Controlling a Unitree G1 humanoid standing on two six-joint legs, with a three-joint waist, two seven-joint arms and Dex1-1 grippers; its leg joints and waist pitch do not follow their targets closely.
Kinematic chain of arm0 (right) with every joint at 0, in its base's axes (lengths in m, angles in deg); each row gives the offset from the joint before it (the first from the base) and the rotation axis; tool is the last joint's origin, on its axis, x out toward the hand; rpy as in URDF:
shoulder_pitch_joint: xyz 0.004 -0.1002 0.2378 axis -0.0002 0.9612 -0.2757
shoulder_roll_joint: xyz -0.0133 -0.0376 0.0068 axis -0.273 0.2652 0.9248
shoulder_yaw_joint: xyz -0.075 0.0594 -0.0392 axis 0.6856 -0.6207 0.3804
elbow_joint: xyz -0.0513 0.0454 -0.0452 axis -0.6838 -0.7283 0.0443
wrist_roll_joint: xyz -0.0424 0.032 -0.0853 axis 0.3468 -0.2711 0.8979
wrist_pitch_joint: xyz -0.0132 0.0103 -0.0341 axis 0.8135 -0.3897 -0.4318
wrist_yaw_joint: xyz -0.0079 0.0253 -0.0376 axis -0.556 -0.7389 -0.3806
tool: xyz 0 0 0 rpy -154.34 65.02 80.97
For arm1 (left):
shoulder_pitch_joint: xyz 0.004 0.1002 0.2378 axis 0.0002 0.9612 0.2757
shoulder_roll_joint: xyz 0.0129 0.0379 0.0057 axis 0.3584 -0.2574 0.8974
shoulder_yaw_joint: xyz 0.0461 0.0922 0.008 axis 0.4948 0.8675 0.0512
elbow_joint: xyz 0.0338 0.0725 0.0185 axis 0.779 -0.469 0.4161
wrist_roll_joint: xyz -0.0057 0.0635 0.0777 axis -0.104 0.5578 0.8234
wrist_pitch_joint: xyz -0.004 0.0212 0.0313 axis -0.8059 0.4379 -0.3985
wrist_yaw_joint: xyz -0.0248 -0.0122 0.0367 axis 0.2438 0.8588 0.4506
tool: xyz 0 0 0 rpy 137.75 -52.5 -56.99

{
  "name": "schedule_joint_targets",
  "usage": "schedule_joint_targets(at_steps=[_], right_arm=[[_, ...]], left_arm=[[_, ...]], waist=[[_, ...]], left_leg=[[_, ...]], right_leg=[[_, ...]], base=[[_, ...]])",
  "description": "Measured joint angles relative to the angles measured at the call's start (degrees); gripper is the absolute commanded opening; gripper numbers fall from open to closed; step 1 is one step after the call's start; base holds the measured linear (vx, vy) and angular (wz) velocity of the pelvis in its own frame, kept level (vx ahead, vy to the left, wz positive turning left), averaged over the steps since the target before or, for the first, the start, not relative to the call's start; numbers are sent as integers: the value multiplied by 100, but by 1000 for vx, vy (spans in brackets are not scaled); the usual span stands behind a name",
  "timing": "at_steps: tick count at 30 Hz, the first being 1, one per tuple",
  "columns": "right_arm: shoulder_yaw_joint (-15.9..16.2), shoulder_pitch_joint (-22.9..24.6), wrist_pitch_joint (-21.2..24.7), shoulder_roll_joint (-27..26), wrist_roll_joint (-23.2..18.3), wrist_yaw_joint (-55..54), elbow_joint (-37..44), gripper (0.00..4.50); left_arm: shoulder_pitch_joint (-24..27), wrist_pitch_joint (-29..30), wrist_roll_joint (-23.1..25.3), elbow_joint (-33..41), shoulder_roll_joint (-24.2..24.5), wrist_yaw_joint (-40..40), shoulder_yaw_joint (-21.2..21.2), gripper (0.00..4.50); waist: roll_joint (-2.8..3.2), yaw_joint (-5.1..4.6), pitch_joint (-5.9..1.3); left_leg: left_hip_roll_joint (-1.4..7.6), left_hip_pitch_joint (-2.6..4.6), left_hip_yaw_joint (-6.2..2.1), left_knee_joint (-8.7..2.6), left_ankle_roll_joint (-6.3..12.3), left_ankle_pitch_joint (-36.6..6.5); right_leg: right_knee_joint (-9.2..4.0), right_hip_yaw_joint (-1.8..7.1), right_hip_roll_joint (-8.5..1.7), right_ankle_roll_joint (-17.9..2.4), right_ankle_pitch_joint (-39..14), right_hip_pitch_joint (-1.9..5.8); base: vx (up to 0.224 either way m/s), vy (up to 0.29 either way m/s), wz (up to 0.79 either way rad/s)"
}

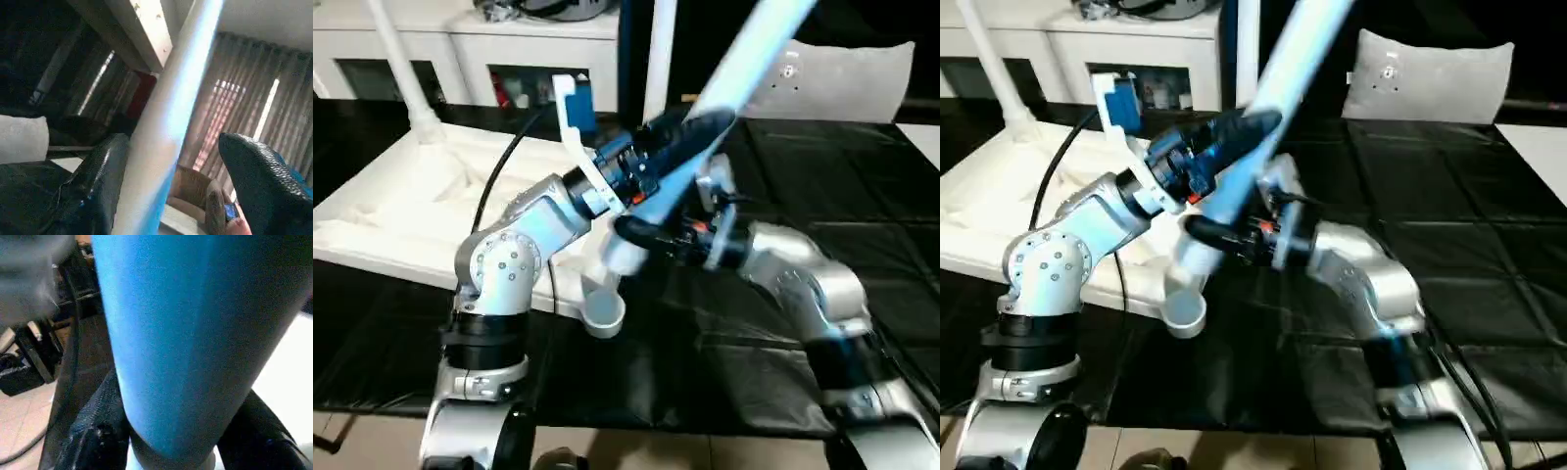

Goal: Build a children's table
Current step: Pick table leg

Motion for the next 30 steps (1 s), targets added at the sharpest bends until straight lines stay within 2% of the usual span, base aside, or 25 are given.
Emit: schedule_joint_targets(at_steps=[3, 5, 8, 11, 16, 19, 21, 25, 28, 30], right_arm=[[-200, 268, 23, -6, -15, -179, 314, 187], [-383, 472, -103, -44, 6, -472, 606, 187], [-480, 741, -288, -7, 298, -986, 842, 187], [-480, 900, -449, -88, 704, -1613, 911, 187], [-606, 1441, -611, -229, 1250, -2511, 1100, 187], [-667, 1680, -920, -366, 1582, -2974, 1228, 187], [-701, 1713, -1009, -398, 1701, -3187, 1224, 187], [-712, 1803, -2169, -480, 2388, -4029, 1084, 187], [-767, 1869, -2757, -476, 2603, -4220, 1054, 187], [-783, 1878, -2934, -492, 2629, -4189, 1055, 187]], left_arm=[[289, -126, 214, 50, 180, -112, -38, 342], [507, -353, 639, 50, 401, -243, 1, 342], [743, -707, 1279, 39, 693, -488, 84, 342], [888, -950, 1637, 83, 754, -736, 142, 342], [1705, -1234, 2238, 68, 979, -1248, 89, 342], [2190, -1636, 2828, 182, 1209, -1379, 285, 342], [2311, -1735, 3013, 182, 1200, -1448, 345, 342], [2475, -2149, 3422, 233, 948, -1942, 438, 342], [2563, -2264, 3448, 237, 897, -2077, 440, 342], [2580, -2301, 3448, 236, 873, -2110, 429, 342]], waist=[[23, -40, 10], [30, -66, 11], [33, -90, 12], [43, -113, 9], [62, -158, 9], [60, -169, 9], [56, -162, 10], [16, -133, 15], [3, -149, 12], [4, -163, 12]], left_leg=[[2, 3, 0, -2, -1, 0], [6, 7, 0, -7, -4, 3], [10, 8, 0, -9, -9, 5], [9, 10, 1, -9, -11, 6], [8, 0, 4, -19, -11, 5], [9, 4, 5, -30, -12, 6], [9, 3, 6, -29, -12, 6], [8, 6, 21, -31, -14, 7], [8, 6, 22, -31, -13, 7], [8, 7, 22, -33, -13, 7]], right_leg=[[1, 1, 2, 4, 2, -3], [2, 1, 6, 5, 2, -2], [-1, 0, 9, 9, 4, -1], [-9, 1, 7, 14, 7, 5], [-18, 5, 11, 16, 8, -8], [-26, 5, 12, 18, 7, -8], [-27, 5, 11, 20, 8, -7], [-33, 8, 2, 28, 10, -1], [-37, 13, 4, 34, 12, -3], [-37, 15, 5, 37, 13, -4]], base=[[0, 0, 0], [0, 0, 0], [0, 0, 0], [0, 0, 0], [0, 0, 0], [0, 0, 0], [0, 0, 0], [0, 0, 0], [0, 0, 0], [0, 0, 0]])
